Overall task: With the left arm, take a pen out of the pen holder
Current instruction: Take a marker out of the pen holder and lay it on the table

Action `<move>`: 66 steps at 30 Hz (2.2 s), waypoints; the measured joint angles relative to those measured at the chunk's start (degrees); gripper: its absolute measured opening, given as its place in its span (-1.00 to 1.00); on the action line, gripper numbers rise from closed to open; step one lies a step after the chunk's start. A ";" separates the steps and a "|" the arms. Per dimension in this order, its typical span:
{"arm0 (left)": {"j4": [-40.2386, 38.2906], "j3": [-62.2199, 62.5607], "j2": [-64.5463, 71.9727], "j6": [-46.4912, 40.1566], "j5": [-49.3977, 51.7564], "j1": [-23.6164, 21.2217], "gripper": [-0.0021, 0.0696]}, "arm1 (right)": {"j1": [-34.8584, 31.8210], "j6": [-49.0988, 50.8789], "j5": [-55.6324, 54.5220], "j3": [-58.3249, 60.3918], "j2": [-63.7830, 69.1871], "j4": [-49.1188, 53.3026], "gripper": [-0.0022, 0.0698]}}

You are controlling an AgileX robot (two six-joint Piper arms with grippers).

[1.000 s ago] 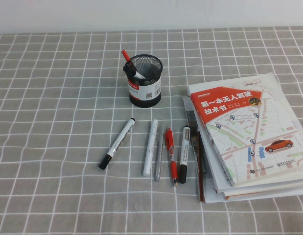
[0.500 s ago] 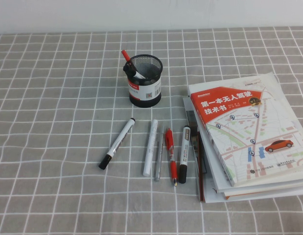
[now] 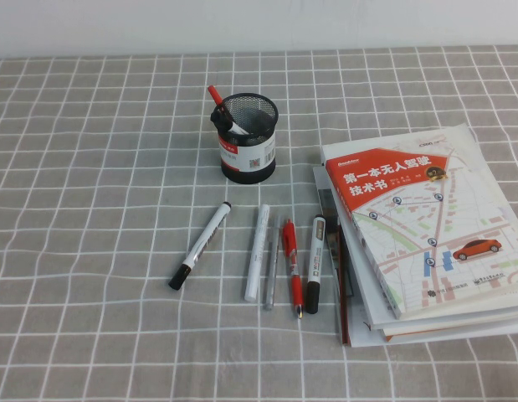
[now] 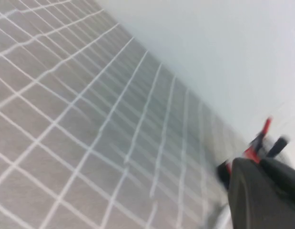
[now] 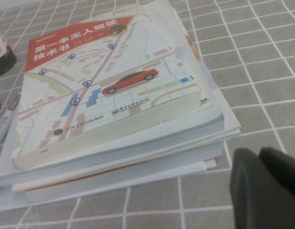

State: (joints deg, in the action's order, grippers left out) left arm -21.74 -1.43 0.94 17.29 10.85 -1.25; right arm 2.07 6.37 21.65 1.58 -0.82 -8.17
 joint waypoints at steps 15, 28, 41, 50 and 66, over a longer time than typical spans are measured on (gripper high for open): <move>-3.75 2.97 0.11 -4.78 1.03 0.00 -0.95 | 0.00 0.00 0.00 0.00 0.00 0.00 -0.97; -8.75 27.94 25.10 -30.00 11.38 0.00 -0.47 | 0.00 0.00 0.00 0.00 0.00 0.00 -0.97; -46.18 37.47 48.34 -74.45 14.56 0.94 0.37 | 0.00 0.00 0.00 0.00 0.00 0.00 -0.97; -74.24 39.64 64.50 -120.30 13.36 9.97 0.38 | 0.00 0.00 0.00 0.00 0.00 0.00 -0.97; -75.74 65.60 98.95 -125.68 21.47 13.39 0.38 | 0.00 0.00 0.00 0.00 0.00 0.00 -0.97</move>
State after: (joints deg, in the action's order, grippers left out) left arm -97.48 64.17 99.89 -108.39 32.33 12.14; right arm 2.07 6.37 21.65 1.58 -0.82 -8.17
